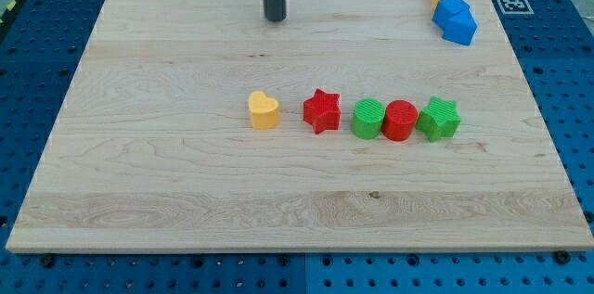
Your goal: Push the line of blocks down a bit
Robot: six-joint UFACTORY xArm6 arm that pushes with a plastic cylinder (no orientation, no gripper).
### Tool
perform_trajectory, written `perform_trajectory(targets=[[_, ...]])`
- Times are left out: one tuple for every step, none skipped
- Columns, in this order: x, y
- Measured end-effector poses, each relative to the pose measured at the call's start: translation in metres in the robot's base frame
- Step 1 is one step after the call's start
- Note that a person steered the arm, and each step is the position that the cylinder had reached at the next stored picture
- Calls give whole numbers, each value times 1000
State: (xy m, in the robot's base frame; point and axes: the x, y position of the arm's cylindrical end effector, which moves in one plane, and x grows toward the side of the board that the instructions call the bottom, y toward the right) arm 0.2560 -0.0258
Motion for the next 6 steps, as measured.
perform_trajectory(targets=[[-47, 27], [-62, 51], [-64, 93], [-64, 151], [-63, 214], [-52, 247]])
